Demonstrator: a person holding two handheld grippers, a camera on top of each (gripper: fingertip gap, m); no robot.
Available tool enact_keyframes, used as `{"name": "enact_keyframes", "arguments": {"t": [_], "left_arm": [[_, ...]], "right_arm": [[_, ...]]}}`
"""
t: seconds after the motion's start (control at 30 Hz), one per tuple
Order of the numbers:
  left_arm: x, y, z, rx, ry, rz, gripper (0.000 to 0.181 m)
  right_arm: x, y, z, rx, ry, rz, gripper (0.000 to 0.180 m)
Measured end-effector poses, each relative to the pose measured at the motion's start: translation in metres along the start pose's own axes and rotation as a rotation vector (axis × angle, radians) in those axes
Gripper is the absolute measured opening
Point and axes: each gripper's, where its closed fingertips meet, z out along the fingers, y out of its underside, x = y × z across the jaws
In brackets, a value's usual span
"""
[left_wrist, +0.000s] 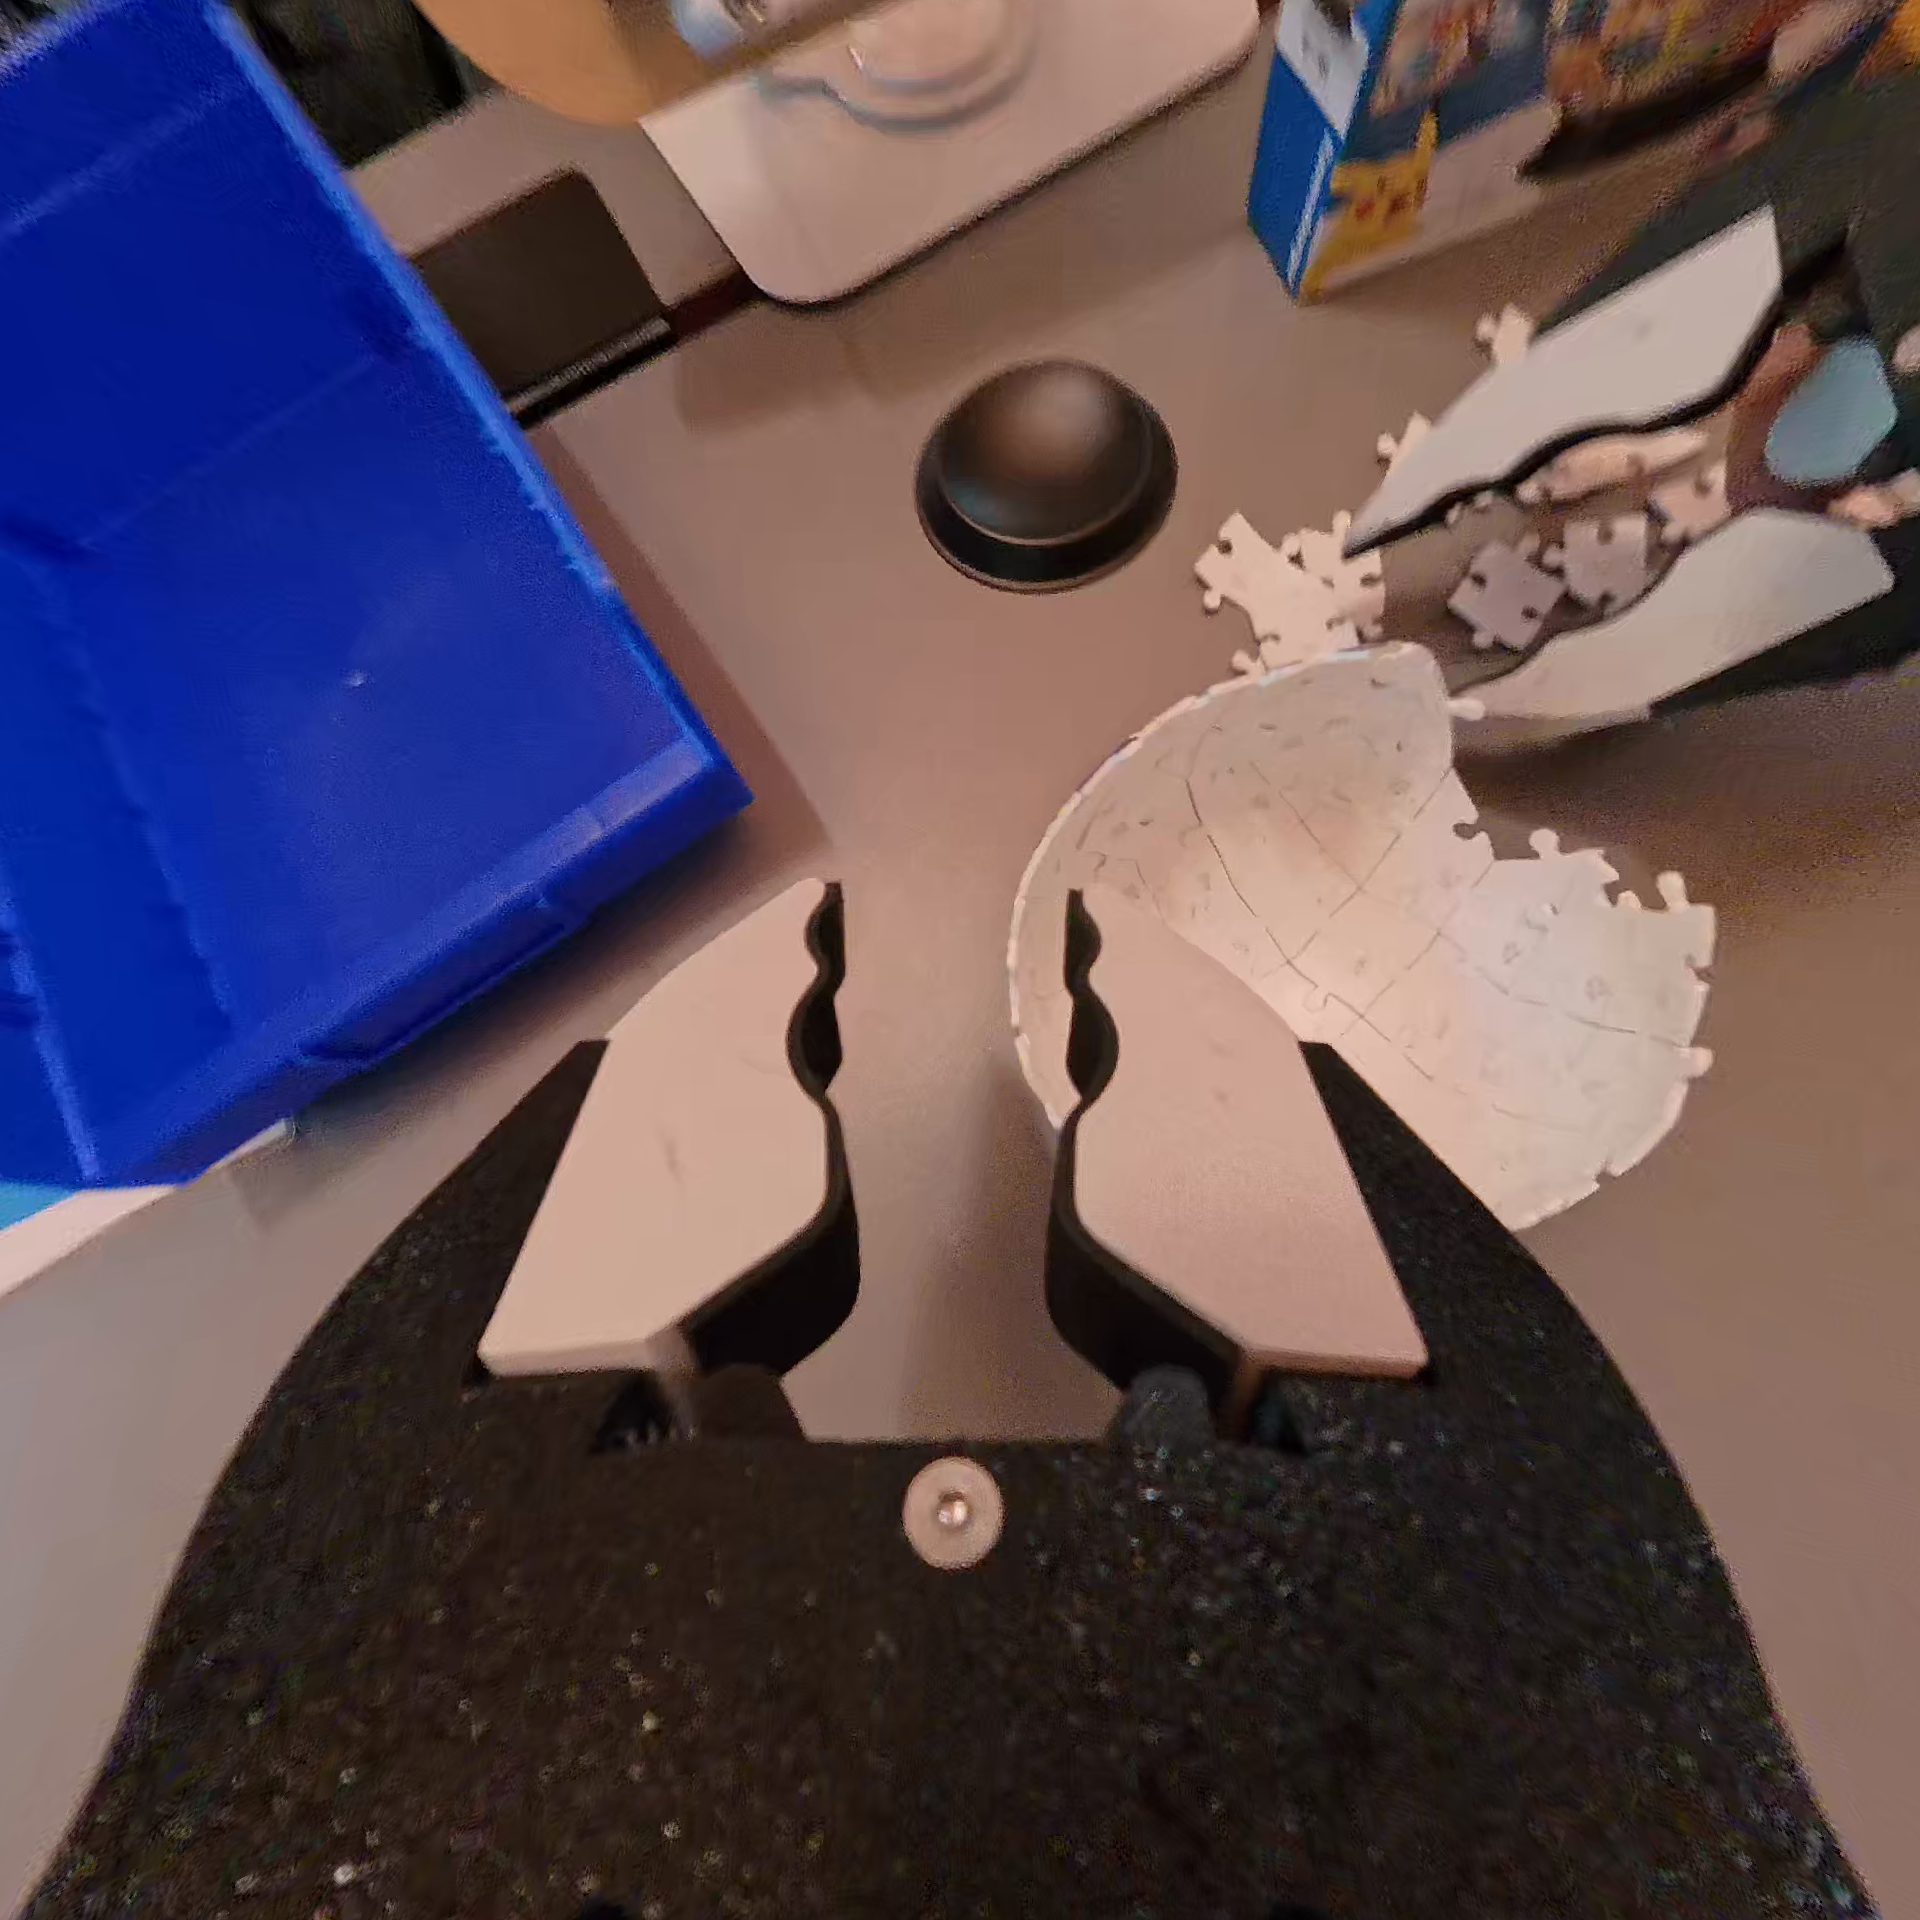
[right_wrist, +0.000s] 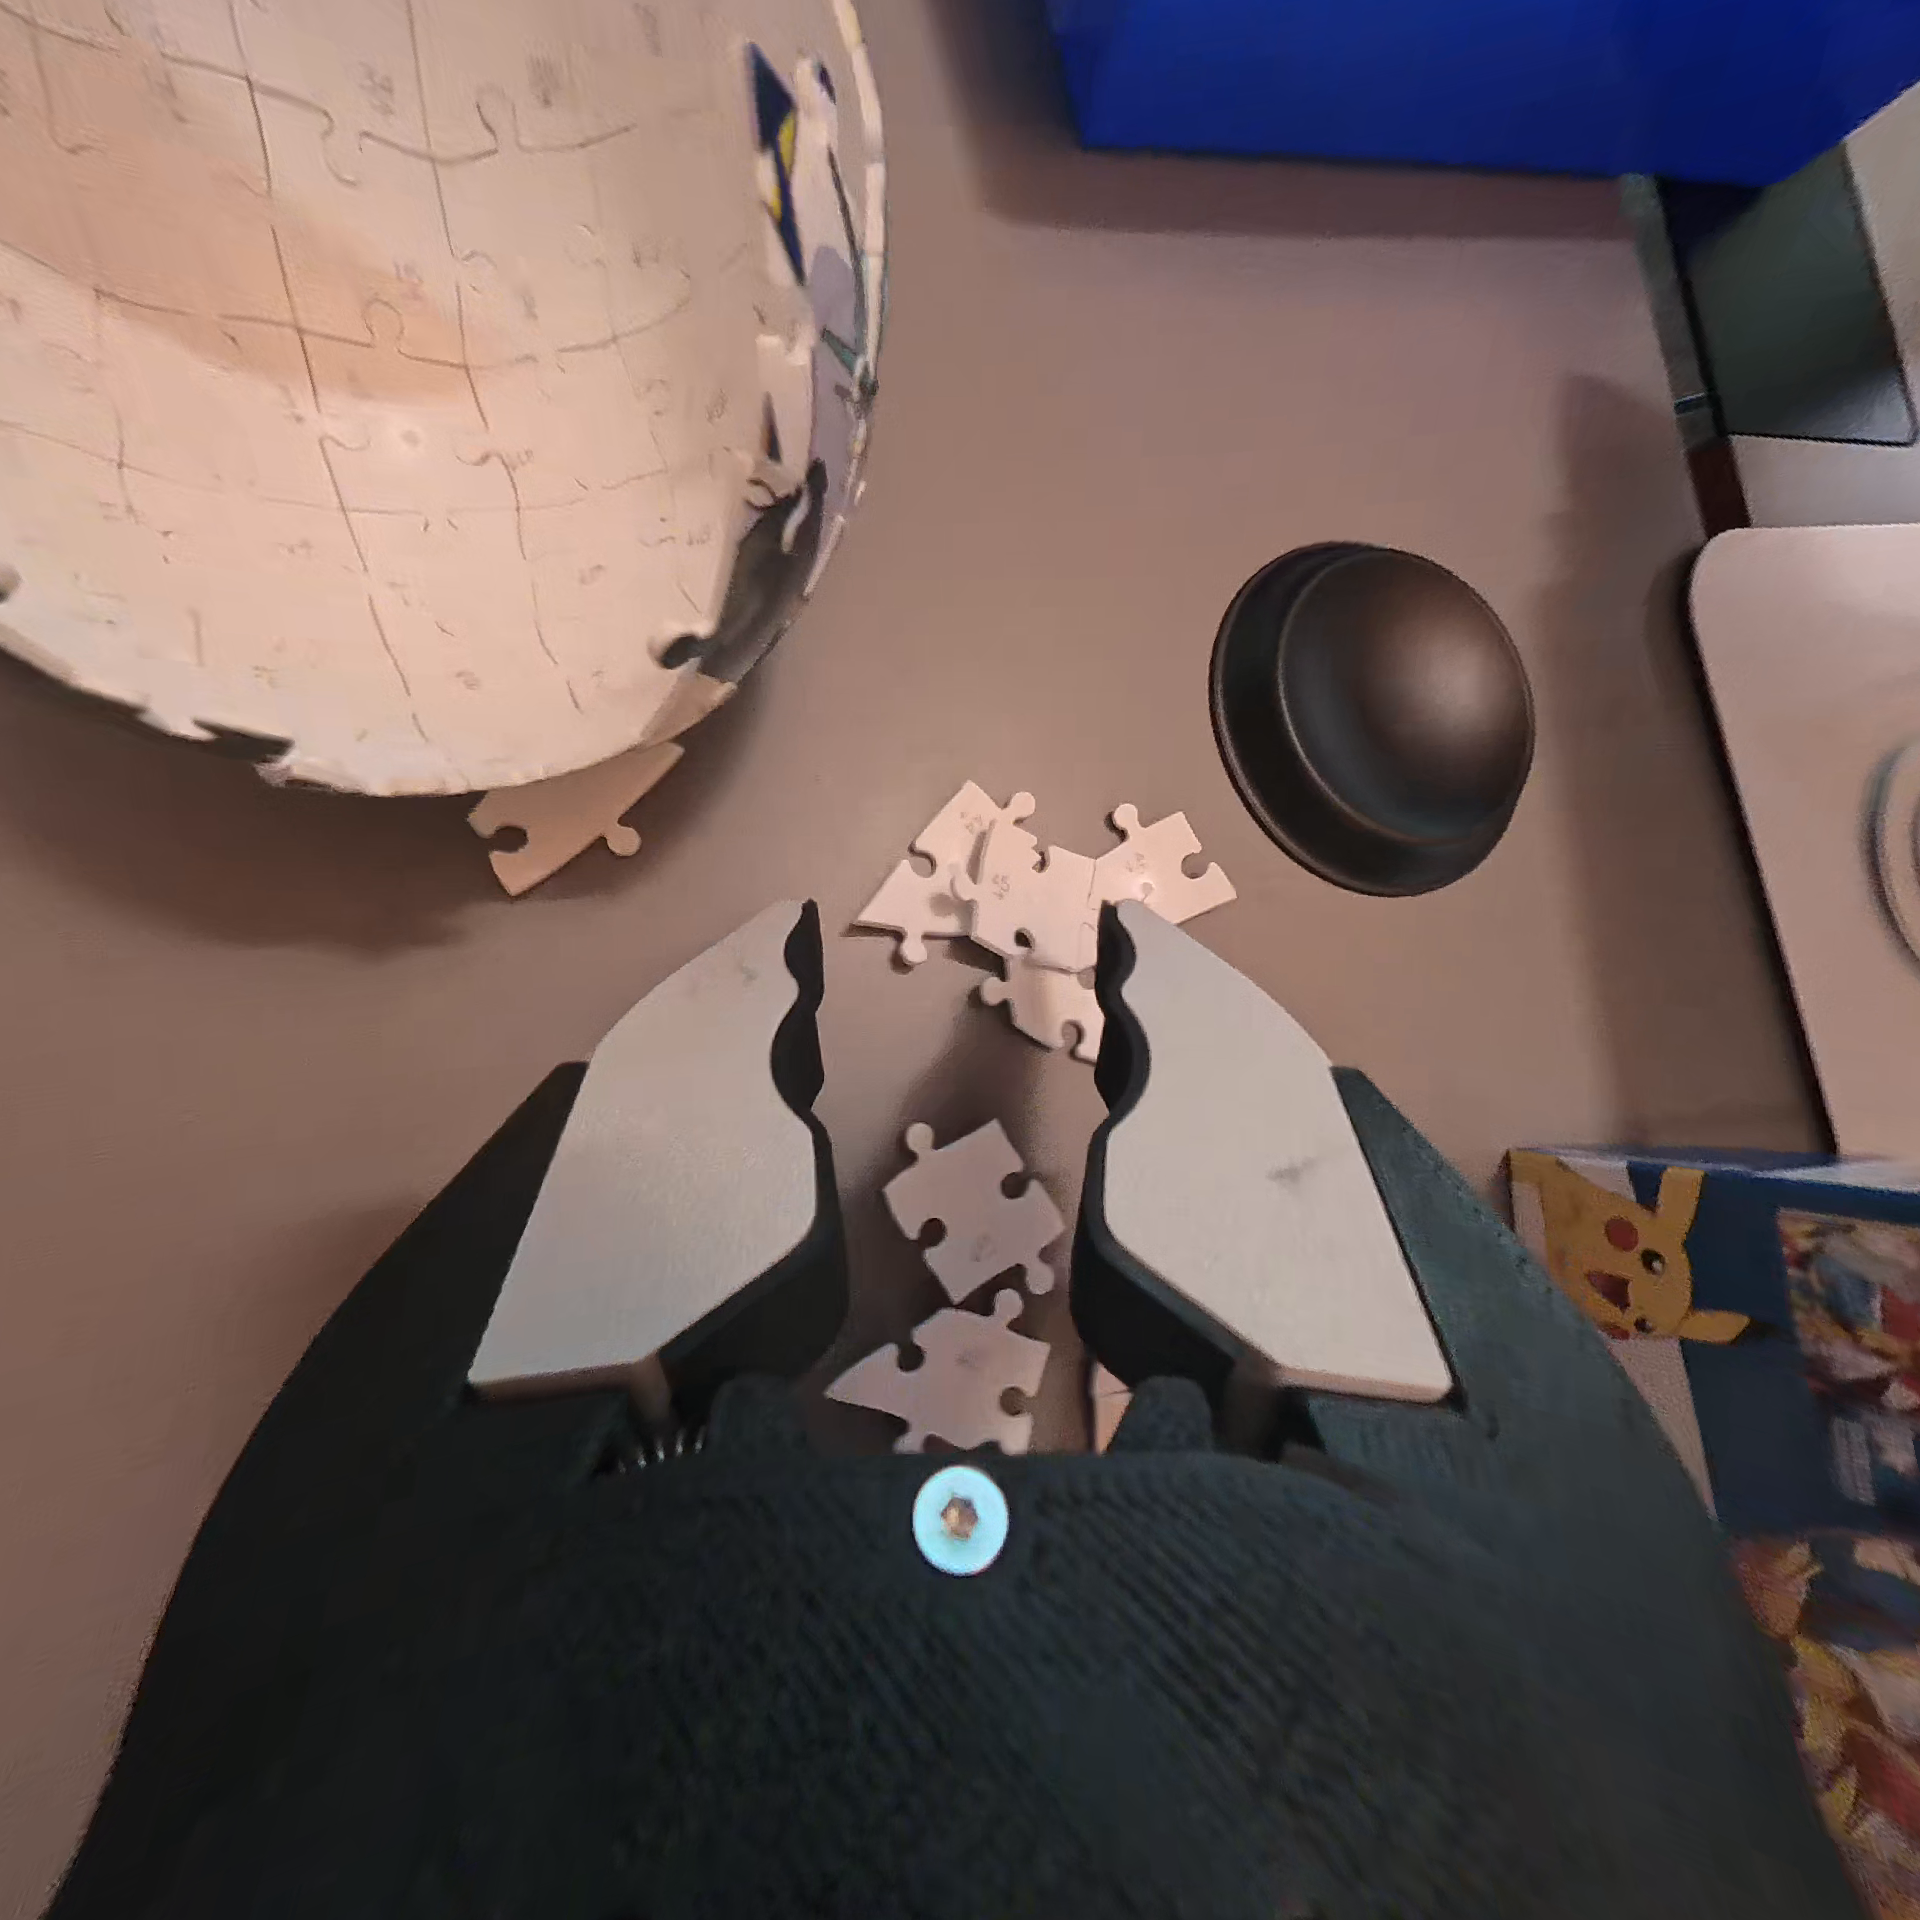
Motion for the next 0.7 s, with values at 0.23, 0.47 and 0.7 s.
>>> {"name": "enact_keyframes", "arguments": {"t": [0.23,0.47,0.7], "left_arm": [[-0.002,0.032,-0.035,0.186,-0.005,-0.149,0.039],[0.005,0.069,-0.038,0.115,0.109,-0.127,0.037],[0.013,0.073,-0.027,0.119,0.200,-0.143,0.035]], "right_arm": [[-0.010,0.009,-0.010,0.021,0.222,-0.042,0.042],[-0.010,0.008,-0.015,0.085,0.262,0.079,0.035],[-0.006,0.008,0.000,0.061,0.284,0.291,0.029]]}}
